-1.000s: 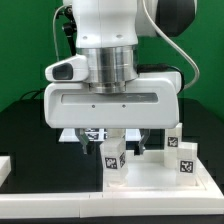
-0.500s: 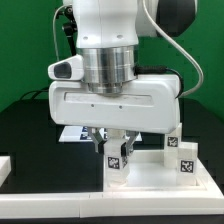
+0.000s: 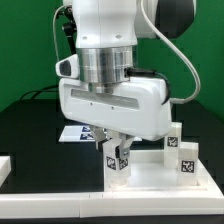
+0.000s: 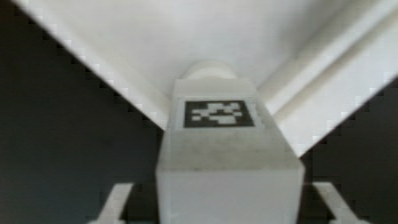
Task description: Assemble square table
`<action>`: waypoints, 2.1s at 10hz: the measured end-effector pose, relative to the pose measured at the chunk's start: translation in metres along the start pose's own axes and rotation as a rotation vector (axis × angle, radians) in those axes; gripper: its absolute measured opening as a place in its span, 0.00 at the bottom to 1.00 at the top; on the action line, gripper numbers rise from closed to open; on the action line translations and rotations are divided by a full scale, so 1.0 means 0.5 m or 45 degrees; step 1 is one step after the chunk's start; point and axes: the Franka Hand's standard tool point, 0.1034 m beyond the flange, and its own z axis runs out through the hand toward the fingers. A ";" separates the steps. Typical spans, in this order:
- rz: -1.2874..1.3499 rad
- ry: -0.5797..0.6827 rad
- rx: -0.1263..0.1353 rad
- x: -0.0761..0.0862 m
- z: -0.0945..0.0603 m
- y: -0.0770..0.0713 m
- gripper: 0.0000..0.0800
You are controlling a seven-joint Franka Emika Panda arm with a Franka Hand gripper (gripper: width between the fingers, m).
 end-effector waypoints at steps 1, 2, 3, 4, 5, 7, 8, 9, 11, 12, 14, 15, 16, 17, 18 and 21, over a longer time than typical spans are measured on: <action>0.203 -0.016 0.014 0.001 0.000 0.003 0.36; 0.420 -0.025 0.036 0.002 0.001 0.000 0.36; 0.598 -0.033 0.044 -0.001 0.002 0.002 0.36; 0.719 -0.038 0.046 -0.002 0.002 0.003 0.36; 0.855 -0.039 0.041 -0.006 0.002 0.002 0.36; 0.871 -0.032 0.037 -0.008 0.001 0.001 0.36; 0.813 -0.031 0.036 -0.009 0.003 0.001 0.36; 0.567 -0.002 0.009 -0.010 0.004 -0.004 0.58; 0.281 0.003 -0.001 -0.013 0.005 -0.009 0.76; 0.226 0.003 -0.001 -0.013 0.006 -0.009 0.80; -0.019 0.016 -0.003 -0.013 0.005 -0.011 0.81; -0.268 0.058 -0.007 -0.019 0.006 -0.020 0.81; -0.446 0.083 -0.017 -0.032 0.008 -0.030 0.81; -0.578 0.096 -0.019 -0.040 0.009 -0.038 0.81; -0.703 0.114 -0.023 -0.047 0.009 -0.045 0.81; -0.654 0.114 -0.021 -0.043 0.009 -0.042 0.47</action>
Offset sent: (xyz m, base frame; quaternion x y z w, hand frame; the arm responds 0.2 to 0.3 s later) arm 0.0142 0.0210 -0.0015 0.0916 -0.0325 0.2771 0.9559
